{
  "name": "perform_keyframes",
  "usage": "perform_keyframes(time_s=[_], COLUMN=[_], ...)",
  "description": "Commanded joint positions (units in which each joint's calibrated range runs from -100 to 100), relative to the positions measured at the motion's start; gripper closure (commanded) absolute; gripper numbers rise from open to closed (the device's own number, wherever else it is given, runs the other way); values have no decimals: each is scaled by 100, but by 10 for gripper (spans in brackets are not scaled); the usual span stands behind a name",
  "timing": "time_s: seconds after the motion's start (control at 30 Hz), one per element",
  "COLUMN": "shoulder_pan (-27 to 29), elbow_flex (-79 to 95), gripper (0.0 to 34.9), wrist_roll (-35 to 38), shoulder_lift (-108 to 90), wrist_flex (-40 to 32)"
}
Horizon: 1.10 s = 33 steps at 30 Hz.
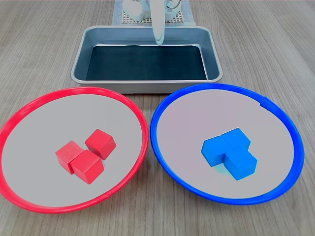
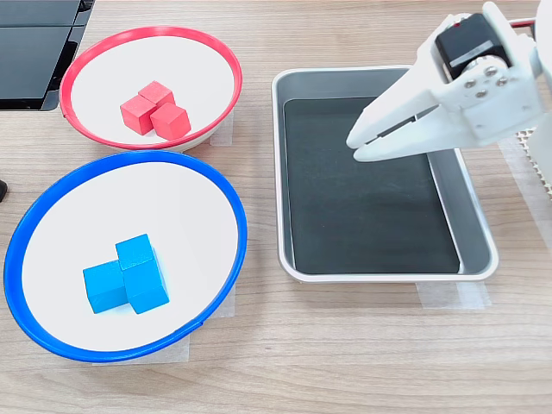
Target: Relocate any red block in the blue dish to the red dish, correcting any misplacement.
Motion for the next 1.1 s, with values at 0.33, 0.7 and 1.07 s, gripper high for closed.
perform_keyframes(time_s=[0.33, 0.7, 1.07], shoulder_pan=[76, 76, 76], elbow_flex=[0, 0, 0], gripper=[346, 346, 346], wrist_roll=[-127, -127, -127], shoulder_lift=[-8, -8, -8], wrist_flex=[60, 60, 60])
